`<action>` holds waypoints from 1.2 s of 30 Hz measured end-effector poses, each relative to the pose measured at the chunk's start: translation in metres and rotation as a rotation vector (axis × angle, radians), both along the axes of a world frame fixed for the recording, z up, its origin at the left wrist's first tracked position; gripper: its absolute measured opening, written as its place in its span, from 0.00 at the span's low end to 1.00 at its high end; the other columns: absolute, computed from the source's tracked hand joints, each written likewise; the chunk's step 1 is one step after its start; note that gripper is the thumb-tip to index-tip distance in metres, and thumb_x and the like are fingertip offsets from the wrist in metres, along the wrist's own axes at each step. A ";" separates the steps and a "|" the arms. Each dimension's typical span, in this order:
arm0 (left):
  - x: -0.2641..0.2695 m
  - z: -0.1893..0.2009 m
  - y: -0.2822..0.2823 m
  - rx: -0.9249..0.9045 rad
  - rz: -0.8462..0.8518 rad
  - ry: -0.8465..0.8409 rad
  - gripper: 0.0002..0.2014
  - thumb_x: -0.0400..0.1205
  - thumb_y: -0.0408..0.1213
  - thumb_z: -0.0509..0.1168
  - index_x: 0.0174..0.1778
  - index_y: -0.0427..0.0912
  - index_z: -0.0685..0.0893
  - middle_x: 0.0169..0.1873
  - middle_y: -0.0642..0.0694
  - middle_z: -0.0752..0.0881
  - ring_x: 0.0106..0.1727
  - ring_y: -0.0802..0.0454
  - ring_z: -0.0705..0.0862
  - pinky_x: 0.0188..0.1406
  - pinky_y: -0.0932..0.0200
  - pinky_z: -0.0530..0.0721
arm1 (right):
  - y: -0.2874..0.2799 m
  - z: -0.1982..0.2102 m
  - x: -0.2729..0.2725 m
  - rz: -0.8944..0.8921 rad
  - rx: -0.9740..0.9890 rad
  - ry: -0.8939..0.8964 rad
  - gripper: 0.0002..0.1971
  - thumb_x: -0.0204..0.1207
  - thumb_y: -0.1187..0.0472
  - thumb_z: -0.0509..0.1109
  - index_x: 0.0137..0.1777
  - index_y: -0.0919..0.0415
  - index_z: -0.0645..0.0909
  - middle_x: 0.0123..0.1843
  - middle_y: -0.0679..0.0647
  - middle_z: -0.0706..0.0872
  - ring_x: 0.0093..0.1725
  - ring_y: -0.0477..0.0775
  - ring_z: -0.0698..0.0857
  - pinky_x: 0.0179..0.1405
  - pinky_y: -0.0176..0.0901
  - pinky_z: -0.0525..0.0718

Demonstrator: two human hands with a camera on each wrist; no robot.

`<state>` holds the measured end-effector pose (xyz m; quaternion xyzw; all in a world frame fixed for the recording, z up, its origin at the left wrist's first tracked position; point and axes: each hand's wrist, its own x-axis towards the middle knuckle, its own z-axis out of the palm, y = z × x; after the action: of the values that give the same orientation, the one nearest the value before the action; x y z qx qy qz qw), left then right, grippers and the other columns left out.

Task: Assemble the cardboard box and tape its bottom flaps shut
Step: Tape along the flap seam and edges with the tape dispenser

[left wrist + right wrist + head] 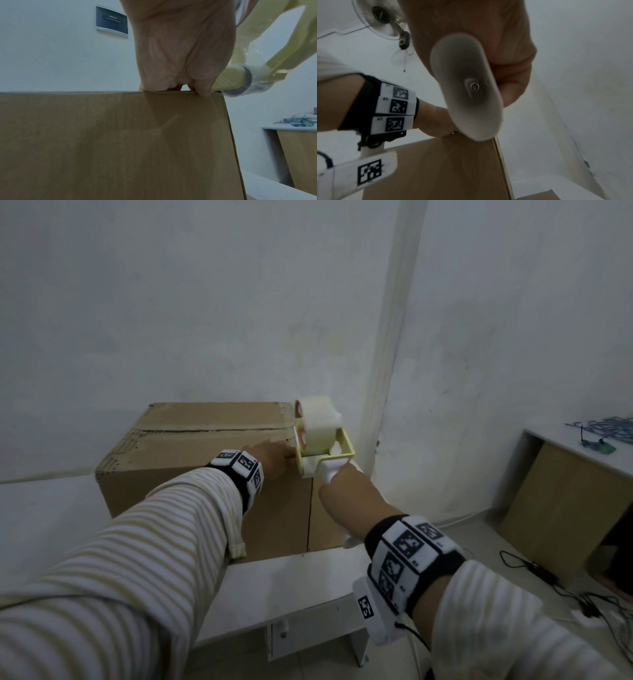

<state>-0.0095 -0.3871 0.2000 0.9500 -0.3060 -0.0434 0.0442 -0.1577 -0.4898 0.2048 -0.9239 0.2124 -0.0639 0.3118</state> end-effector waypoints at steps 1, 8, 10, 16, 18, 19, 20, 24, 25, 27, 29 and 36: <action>-0.002 0.002 0.000 0.028 0.001 -0.010 0.20 0.88 0.41 0.49 0.77 0.52 0.70 0.79 0.46 0.69 0.79 0.43 0.67 0.80 0.48 0.60 | 0.001 -0.003 0.000 0.005 -0.042 -0.006 0.14 0.78 0.59 0.62 0.62 0.63 0.73 0.50 0.56 0.77 0.39 0.48 0.73 0.39 0.38 0.72; -0.006 0.003 -0.005 -0.038 0.026 -0.066 0.19 0.87 0.41 0.50 0.73 0.45 0.76 0.74 0.42 0.75 0.73 0.42 0.74 0.72 0.51 0.68 | -0.013 -0.025 -0.023 -0.013 0.079 -0.062 0.10 0.77 0.59 0.59 0.56 0.61 0.73 0.48 0.57 0.82 0.44 0.57 0.81 0.45 0.45 0.81; -0.001 0.002 -0.010 -0.077 0.030 -0.049 0.19 0.86 0.41 0.50 0.68 0.46 0.81 0.71 0.43 0.79 0.69 0.43 0.78 0.72 0.50 0.72 | -0.023 -0.020 -0.024 -0.018 0.174 -0.075 0.05 0.74 0.60 0.62 0.49 0.58 0.73 0.42 0.54 0.80 0.42 0.56 0.80 0.37 0.40 0.79; -0.007 -0.001 -0.029 -0.143 0.195 -0.187 0.19 0.77 0.58 0.58 0.45 0.47 0.85 0.47 0.45 0.86 0.51 0.42 0.84 0.56 0.43 0.81 | -0.037 0.020 -0.020 -0.083 0.360 -0.257 0.05 0.70 0.61 0.65 0.38 0.53 0.71 0.48 0.68 0.85 0.49 0.70 0.86 0.51 0.64 0.87; -0.008 -0.006 -0.032 -0.181 0.192 -0.173 0.16 0.78 0.51 0.61 0.49 0.44 0.84 0.52 0.42 0.86 0.52 0.40 0.85 0.56 0.44 0.83 | -0.035 0.028 -0.017 -0.058 0.367 -0.281 0.05 0.68 0.59 0.66 0.39 0.54 0.72 0.46 0.67 0.85 0.49 0.71 0.86 0.52 0.66 0.87; -0.005 -0.007 -0.032 -0.242 0.185 -0.122 0.14 0.79 0.48 0.62 0.52 0.42 0.84 0.54 0.41 0.86 0.53 0.41 0.84 0.57 0.46 0.83 | -0.033 0.032 -0.014 -0.044 0.376 -0.297 0.06 0.66 0.58 0.67 0.40 0.53 0.72 0.44 0.66 0.85 0.49 0.71 0.86 0.51 0.67 0.87; -0.004 -0.006 -0.031 -0.301 0.175 -0.071 0.14 0.80 0.45 0.62 0.55 0.41 0.83 0.57 0.41 0.85 0.56 0.41 0.84 0.59 0.49 0.81 | -0.031 0.036 -0.012 -0.031 0.388 -0.308 0.07 0.65 0.57 0.67 0.40 0.53 0.72 0.44 0.65 0.84 0.48 0.71 0.86 0.52 0.67 0.87; 0.012 0.013 -0.012 -0.727 0.254 0.210 0.12 0.83 0.32 0.56 0.55 0.35 0.84 0.51 0.40 0.85 0.50 0.42 0.85 0.59 0.48 0.83 | -0.015 0.055 0.007 0.032 0.419 -0.331 0.08 0.62 0.54 0.68 0.39 0.52 0.73 0.36 0.60 0.82 0.42 0.67 0.85 0.51 0.68 0.85; 0.016 0.019 -0.004 -0.895 0.337 0.317 0.12 0.84 0.33 0.55 0.50 0.34 0.83 0.42 0.38 0.85 0.40 0.42 0.85 0.49 0.44 0.87 | -0.010 0.060 0.012 0.058 0.416 -0.339 0.09 0.62 0.54 0.68 0.39 0.52 0.73 0.37 0.60 0.82 0.43 0.67 0.85 0.52 0.68 0.86; 0.018 0.030 0.015 -1.212 0.525 0.659 0.24 0.84 0.50 0.53 0.49 0.30 0.81 0.34 0.35 0.84 0.31 0.41 0.83 0.30 0.50 0.86 | 0.004 0.071 0.024 0.104 0.412 -0.354 0.10 0.60 0.52 0.68 0.40 0.51 0.72 0.40 0.61 0.83 0.45 0.68 0.86 0.52 0.70 0.86; 0.022 0.042 0.039 -1.238 0.559 0.947 0.41 0.79 0.69 0.46 0.46 0.29 0.81 0.33 0.34 0.85 0.29 0.41 0.85 0.26 0.55 0.87 | 0.020 0.080 0.037 0.150 0.387 -0.369 0.09 0.65 0.54 0.70 0.38 0.51 0.71 0.42 0.60 0.83 0.48 0.67 0.86 0.52 0.64 0.87; 0.064 0.075 0.121 -1.357 0.494 1.076 0.21 0.85 0.42 0.56 0.32 0.34 0.81 0.17 0.45 0.84 0.15 0.55 0.83 0.17 0.63 0.85 | 0.090 0.088 0.089 0.302 0.369 -0.349 0.07 0.65 0.56 0.69 0.37 0.54 0.73 0.36 0.60 0.80 0.44 0.67 0.84 0.48 0.70 0.84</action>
<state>0.0545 -0.2664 0.2749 0.6096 0.0094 -0.2815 0.7410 -0.0689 -0.3996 0.2930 -0.8477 0.0239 -0.1353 0.5124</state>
